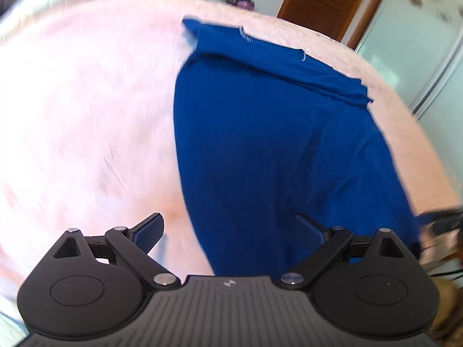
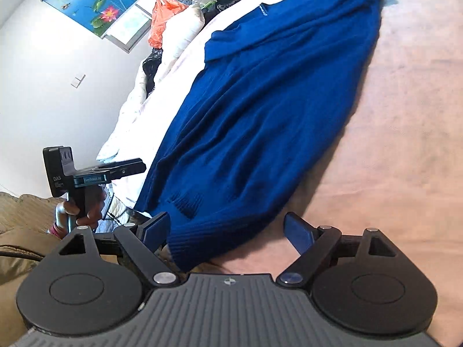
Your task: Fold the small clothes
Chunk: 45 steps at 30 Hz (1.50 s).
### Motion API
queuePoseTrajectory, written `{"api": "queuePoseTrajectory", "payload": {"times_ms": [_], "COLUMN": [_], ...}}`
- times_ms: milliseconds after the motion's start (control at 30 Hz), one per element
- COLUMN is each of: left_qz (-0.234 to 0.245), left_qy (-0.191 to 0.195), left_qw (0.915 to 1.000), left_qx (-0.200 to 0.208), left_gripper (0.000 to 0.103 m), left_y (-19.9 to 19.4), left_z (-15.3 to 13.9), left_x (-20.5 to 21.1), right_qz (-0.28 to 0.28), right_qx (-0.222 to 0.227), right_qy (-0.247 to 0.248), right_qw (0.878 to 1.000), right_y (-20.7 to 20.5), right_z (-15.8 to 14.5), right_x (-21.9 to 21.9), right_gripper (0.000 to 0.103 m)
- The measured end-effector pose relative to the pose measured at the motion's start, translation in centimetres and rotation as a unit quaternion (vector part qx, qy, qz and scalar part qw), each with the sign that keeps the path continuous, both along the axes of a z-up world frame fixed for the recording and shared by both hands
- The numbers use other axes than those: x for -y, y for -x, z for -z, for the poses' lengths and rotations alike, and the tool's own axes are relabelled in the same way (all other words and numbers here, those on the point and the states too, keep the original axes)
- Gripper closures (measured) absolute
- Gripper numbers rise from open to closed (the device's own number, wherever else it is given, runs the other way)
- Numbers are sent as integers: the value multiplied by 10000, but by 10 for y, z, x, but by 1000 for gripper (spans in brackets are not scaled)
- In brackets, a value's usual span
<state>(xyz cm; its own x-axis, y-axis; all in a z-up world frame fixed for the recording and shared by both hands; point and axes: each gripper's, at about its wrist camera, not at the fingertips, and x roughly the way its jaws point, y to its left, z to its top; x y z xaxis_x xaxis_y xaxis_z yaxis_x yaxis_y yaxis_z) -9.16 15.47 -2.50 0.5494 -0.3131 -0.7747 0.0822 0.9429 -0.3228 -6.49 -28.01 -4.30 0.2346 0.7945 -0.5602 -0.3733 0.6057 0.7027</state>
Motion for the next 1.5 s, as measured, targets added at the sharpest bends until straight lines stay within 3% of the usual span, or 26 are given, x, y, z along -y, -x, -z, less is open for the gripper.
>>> {"api": "queuePoseTrajectory", "payload": {"times_ms": [133, 333, 500, 567, 600, 633, 667, 700, 733, 833, 967, 1100, 1233, 1400, 1500], "left_qz": [-179, -26, 144, 125, 114, 96, 60, 14, -50, -251, -256, 53, 293, 259, 274], "left_qy": [930, 1422, 1264, 1258, 1218, 1167, 1095, 1047, 1039, 1131, 1107, 660, 210, -140, -215], "left_qw": [9951, 9895, 9917, 9918, 9923, 9929, 9936, 9941, 9940, 9920, 9933, 9965, 9924, 9871, 9865], "left_qx": [-293, -269, -169, -178, -190, -210, -251, -287, -346, -495, -215, 510, 1175, 1572, 1599], "left_gripper": [6, 6, 7, 11, 21, 38, 45, 56, 68, 88, 90, 90, 91, 91, 91], "left_y": [0, 2, 1, 2, 2, 1, 2, 2, 1, 1, 3, 3, -7, -34, -51], "left_z": [15, 22, 20, 20, 19, 18, 18, 18, 19, 22, 11, -19, -42, -49, -46], "left_x": [-12, -4, 8, 6, 6, 5, 3, 1, -2, -11, -6, 18, 45, 71, 81], "right_qz": [207, 402, 115, 36, 45, 83, 117, 133, 172, 204, 236, 332, 391, 711, 876], "right_qx": [-285, -441, -281, -176, -185, -236, -321, -407, -423, -407, -190, 90, 432, 864, 1031], "right_qy": [-258, -618, -662, -572, -561, -545, -520, -463, -433, -486, -357, -341, -294, -52, 35], "right_qw": [9990, 9963, 9973, 9982, 9982, 9982, 9981, 9980, 9980, 9978, 9989, 9988, 9979, 9937, 9908], "right_y": [0, 9, 4, 3, 2, 0, -1, -1, 0, 2, 4, -2, -11, -28, -44], "right_z": [8, 16, 19, 18, 18, 20, 23, 27, 30, 31, 23, 8, -8, -19, -20], "right_x": [-4, -11, -35, -41, -43, -42, -41, -40, -41, -40, -45, -47, -44, -42, -43], "right_gripper": [15, 16, 17, 23, 28, 40, 49, 70, 81, 84, 86, 86, 87, 87, 87]}}
